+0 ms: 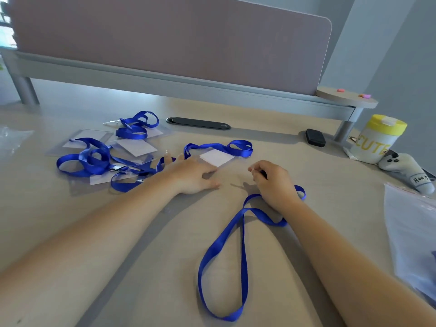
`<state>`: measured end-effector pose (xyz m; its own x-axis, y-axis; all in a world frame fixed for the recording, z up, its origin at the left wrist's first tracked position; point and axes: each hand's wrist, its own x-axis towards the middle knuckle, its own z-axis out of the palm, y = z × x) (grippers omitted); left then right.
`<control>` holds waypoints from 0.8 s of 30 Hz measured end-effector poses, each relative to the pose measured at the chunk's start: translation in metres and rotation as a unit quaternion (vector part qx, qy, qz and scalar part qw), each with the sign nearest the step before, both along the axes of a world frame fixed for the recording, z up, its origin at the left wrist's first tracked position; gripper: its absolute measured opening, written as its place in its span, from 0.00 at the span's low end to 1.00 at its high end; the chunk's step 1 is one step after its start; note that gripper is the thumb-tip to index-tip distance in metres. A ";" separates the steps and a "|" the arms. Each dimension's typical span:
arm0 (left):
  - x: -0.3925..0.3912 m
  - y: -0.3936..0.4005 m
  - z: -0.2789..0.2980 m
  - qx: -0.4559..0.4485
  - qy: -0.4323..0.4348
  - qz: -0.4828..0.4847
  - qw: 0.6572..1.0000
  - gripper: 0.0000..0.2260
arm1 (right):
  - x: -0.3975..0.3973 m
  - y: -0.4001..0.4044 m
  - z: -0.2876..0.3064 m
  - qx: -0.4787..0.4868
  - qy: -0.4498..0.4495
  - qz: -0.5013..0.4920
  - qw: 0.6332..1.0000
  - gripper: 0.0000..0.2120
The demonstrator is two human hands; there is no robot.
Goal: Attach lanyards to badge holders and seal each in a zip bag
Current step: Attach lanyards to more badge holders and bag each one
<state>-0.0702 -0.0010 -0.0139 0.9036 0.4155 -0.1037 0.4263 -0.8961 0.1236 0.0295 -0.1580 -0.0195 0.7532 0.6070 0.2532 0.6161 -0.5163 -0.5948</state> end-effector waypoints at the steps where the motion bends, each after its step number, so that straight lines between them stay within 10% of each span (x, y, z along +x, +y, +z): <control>1: -0.006 -0.003 0.000 0.004 0.010 0.004 1.000 0.24 | -0.005 -0.004 0.001 -0.002 0.001 -0.001 1.000 0.12; 6: -0.033 -0.012 0.002 0.010 0.020 0.041 0.999 0.27 | -0.026 -0.023 0.004 -0.006 -0.007 0.006 1.000 0.12; 12: -0.019 -0.022 0.008 0.062 -0.163 0.020 0.984 0.22 | -0.031 -0.031 0.003 -0.003 -0.009 0.009 1.000 0.13; 24: 0.024 0.002 -0.010 -0.014 -0.087 0.063 0.994 0.37 | 0.006 0.007 0.000 -0.044 -0.005 0.056 0.997 0.12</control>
